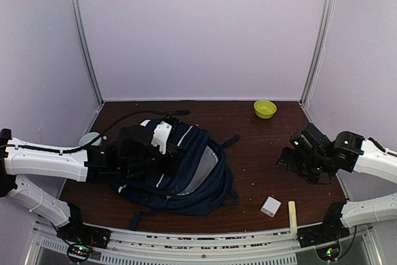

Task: Pack the student bag
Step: Grab the charger from the center of the board.

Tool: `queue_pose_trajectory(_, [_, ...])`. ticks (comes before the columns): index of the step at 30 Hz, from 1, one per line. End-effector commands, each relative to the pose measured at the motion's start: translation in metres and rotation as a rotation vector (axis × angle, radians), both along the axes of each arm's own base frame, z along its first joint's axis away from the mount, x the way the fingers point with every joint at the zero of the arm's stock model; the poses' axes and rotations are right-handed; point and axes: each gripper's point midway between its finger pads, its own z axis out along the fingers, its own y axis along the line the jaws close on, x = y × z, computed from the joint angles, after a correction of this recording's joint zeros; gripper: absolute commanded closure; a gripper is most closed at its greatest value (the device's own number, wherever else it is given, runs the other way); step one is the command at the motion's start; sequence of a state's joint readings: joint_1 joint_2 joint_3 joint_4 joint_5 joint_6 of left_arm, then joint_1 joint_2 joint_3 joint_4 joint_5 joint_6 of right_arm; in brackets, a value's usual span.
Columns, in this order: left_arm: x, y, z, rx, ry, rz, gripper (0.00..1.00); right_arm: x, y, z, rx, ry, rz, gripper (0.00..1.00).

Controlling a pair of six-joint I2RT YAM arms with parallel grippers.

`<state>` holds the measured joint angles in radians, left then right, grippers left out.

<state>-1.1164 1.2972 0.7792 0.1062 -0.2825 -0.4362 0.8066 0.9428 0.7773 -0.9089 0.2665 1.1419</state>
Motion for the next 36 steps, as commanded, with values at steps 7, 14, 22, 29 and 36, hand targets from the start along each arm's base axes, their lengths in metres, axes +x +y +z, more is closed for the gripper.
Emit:
queue_pose_trajectory(7, [0.001,-0.012,0.035,-0.115,-0.060,-0.024,1.00,-0.040,0.040,-0.055,0.202,0.249,-0.032,0.00])
queue_pose_trajectory(14, [0.001,-0.014,0.034,-0.116,-0.059,-0.028,1.00,-0.056,0.070,-0.085,0.237,0.325,-0.016,0.00])
queue_pose_trajectory(22, [0.001,-0.012,0.033,-0.101,-0.061,-0.028,1.00,-0.059,0.069,-0.100,0.065,0.387,-0.003,0.00])
queue_pose_trajectory(29, [0.001,-0.012,0.033,-0.101,-0.061,-0.027,1.00,-0.059,0.064,-0.103,0.026,0.389,0.000,0.09])
queue_pose_trajectory(36, [0.001,-0.011,0.032,-0.097,-0.062,-0.026,1.00,-0.060,0.059,-0.106,-0.005,0.390,0.006,0.30])
